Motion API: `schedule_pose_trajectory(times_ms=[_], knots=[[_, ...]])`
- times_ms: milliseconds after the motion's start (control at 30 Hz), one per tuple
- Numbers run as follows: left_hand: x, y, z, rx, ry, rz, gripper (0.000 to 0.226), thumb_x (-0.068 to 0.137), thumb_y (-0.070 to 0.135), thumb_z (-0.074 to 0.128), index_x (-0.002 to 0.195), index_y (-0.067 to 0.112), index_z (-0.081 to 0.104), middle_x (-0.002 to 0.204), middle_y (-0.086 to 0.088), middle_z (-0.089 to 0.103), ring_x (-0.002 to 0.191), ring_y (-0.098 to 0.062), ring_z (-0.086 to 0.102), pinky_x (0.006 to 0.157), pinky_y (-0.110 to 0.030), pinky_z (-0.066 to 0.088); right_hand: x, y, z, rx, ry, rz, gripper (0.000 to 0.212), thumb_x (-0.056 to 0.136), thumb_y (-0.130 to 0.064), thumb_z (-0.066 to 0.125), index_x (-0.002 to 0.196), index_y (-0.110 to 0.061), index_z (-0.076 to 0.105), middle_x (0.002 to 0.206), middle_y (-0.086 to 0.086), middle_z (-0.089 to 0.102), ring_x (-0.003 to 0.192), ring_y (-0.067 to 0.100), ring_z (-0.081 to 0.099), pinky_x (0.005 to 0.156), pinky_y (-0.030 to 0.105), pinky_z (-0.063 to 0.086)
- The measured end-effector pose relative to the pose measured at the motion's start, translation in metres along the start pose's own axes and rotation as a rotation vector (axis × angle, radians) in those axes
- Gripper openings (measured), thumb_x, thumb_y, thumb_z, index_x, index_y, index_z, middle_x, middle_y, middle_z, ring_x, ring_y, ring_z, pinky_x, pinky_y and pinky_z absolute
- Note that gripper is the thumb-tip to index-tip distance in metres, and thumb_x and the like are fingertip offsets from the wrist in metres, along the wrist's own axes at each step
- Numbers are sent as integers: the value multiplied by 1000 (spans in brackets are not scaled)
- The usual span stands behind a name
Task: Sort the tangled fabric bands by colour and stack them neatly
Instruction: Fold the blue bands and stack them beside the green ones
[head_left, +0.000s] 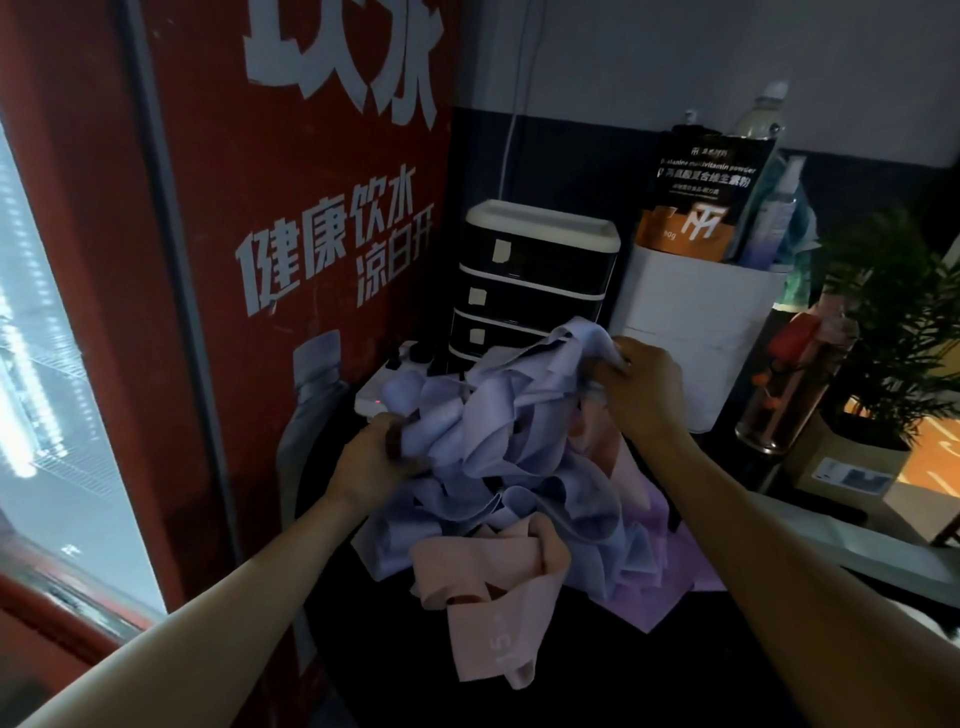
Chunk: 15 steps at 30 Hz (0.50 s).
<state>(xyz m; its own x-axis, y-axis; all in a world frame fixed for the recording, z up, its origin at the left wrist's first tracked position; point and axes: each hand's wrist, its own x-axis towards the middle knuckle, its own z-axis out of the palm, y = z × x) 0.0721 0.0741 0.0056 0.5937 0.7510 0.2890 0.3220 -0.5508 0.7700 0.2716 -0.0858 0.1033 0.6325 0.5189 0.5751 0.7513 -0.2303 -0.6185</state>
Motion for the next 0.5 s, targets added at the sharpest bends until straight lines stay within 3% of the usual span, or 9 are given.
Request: schedule_pose_trajectory(times_ms=[67,167,267,333,400,433,500], knots=[[3,-7,3,-30,14,-15,35,82,2,66,117,4,61,114,-12,63,107,-27,59,87,-27,42,-1,-3,1,25,32,-21,42,83,-2,55,51,-20,36,49,-4,40,48,12,34,47,24,26],[2,3,2,-178,38,-20,26,87,-1,58,112,4,62,110,-11,64,104,-25,59,88,-34,47,-7,-6,5,21,33,-74,34,86,-4,55,56,-12,42,51,-1,43,48,11,35,46,18,29],[0,20,-3,-280,115,-3,25,93,0,47,116,1,59,112,-4,57,104,-11,51,81,-15,38,-25,2,18,-19,-178,-122,16,87,-9,58,72,-3,57,63,8,59,55,15,49,55,30,43],[-2,29,-2,-331,82,17,21,94,14,48,105,3,63,105,-6,60,97,-7,50,77,-15,38,-44,7,27,-47,-484,-157,7,83,-17,65,84,-12,60,71,-6,58,61,7,53,58,22,44],[0,31,7,-325,-13,-57,42,79,51,50,86,12,63,98,-9,59,91,-6,51,82,-28,39,-61,12,32,-75,-728,-217,30,76,-35,72,99,-20,61,88,-13,58,78,8,57,71,24,49],[0,33,11,-258,-72,-115,56,70,64,49,95,15,61,106,-10,55,100,-12,51,89,-33,39,-65,14,32,-81,-789,-225,40,75,-39,73,109,-22,61,98,-13,57,88,10,59,79,27,50],[0,38,22,-42,-154,-138,88,63,78,55,126,17,48,132,-10,42,125,-27,42,102,-40,39,-64,13,24,54,-815,-184,42,80,-31,72,118,-17,60,104,-6,59,92,11,58,84,28,49]])
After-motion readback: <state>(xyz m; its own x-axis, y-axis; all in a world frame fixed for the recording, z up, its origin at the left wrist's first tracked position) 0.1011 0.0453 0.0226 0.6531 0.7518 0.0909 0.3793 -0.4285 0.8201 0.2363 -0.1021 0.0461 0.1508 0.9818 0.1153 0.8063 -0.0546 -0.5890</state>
